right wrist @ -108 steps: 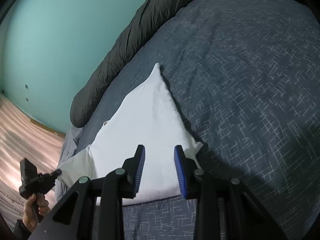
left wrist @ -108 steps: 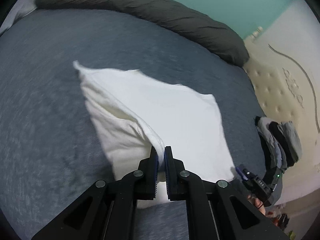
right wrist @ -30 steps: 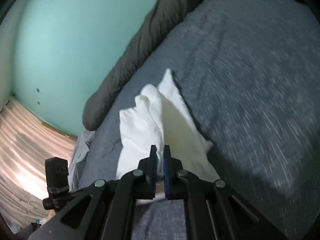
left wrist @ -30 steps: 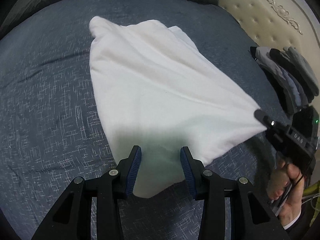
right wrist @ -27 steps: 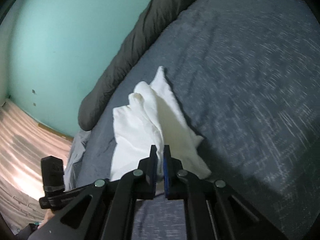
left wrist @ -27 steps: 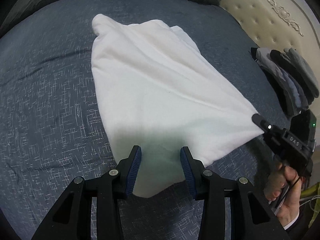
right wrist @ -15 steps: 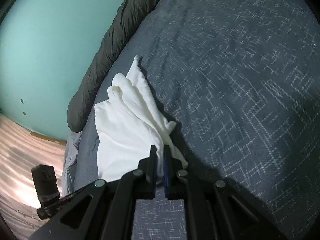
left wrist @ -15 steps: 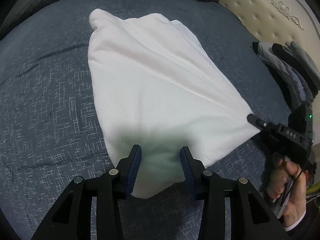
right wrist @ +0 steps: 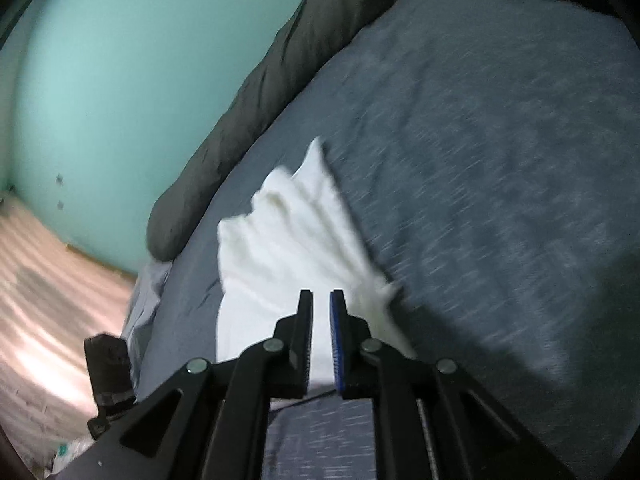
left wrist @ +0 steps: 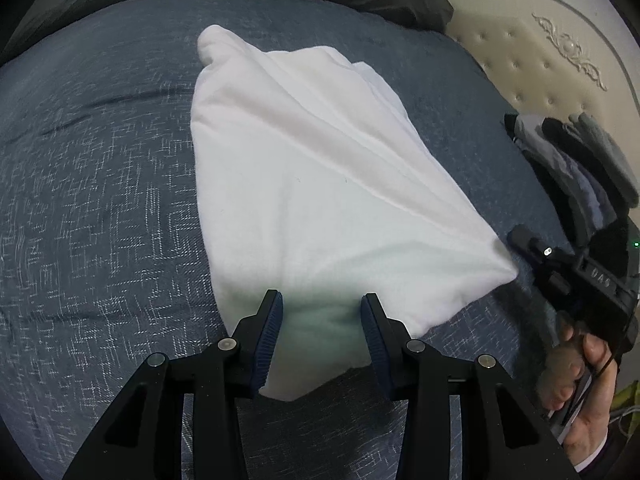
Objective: Fold clothes
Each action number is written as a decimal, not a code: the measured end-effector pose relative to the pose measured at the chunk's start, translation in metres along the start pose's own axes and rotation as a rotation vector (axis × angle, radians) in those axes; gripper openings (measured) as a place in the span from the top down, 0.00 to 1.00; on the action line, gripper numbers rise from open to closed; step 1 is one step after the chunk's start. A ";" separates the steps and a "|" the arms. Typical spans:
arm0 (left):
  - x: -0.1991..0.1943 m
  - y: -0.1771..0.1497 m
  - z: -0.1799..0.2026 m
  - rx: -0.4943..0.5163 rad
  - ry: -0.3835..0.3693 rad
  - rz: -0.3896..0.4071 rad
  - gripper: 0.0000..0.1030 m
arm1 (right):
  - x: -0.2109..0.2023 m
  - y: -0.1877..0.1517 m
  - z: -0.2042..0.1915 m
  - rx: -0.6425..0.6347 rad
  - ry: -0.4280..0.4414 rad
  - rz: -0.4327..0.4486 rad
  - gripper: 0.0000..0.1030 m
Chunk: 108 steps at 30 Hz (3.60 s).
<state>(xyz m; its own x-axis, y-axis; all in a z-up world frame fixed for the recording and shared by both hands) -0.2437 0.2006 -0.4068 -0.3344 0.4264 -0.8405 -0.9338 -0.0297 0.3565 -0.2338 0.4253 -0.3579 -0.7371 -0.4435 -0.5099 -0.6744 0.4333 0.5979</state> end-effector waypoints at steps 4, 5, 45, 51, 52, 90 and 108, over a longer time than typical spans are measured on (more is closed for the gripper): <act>-0.005 0.002 0.000 -0.033 -0.030 0.038 0.57 | 0.017 -0.013 0.006 -0.020 -0.052 -0.083 0.91; -0.005 0.001 0.000 -0.035 -0.037 0.045 0.57 | 0.018 -0.015 0.010 -0.011 -0.065 -0.096 0.91; -0.012 -0.010 -0.071 -0.172 -0.222 0.100 0.52 | 0.174 0.144 -0.021 -0.439 -0.219 -0.393 0.63; -0.012 -0.011 -0.070 -0.160 -0.220 0.099 0.52 | 0.209 0.161 -0.023 -0.440 -0.211 -0.400 0.63; -0.012 -0.011 -0.070 -0.162 -0.222 0.099 0.52 | 0.214 0.161 -0.025 -0.452 -0.218 -0.409 0.63; -0.013 -0.018 -0.073 -0.160 -0.223 0.094 0.51 | 0.203 0.203 0.005 -0.418 -0.345 -0.265 0.97; -0.011 -0.015 -0.078 -0.165 -0.227 0.092 0.51 | 0.198 0.180 0.032 -0.443 -0.424 -0.321 0.97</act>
<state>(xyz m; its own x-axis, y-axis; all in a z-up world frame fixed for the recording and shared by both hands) -0.2357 0.1259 -0.4351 -0.3990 0.6056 -0.6885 -0.9152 -0.2162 0.3402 -0.5027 0.4410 -0.3712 -0.5183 -0.1120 -0.8478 -0.8470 -0.0697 0.5270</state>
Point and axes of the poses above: each gripper's, at about its wrist camera, not at the fingertips, and x roughly the way its jaws point, z to its right, y to its top, the point moved 10 cm from there along x, roughly the way its jaws point, and after that the axes turned 13 degrees about -x, right-handed, at the moved point
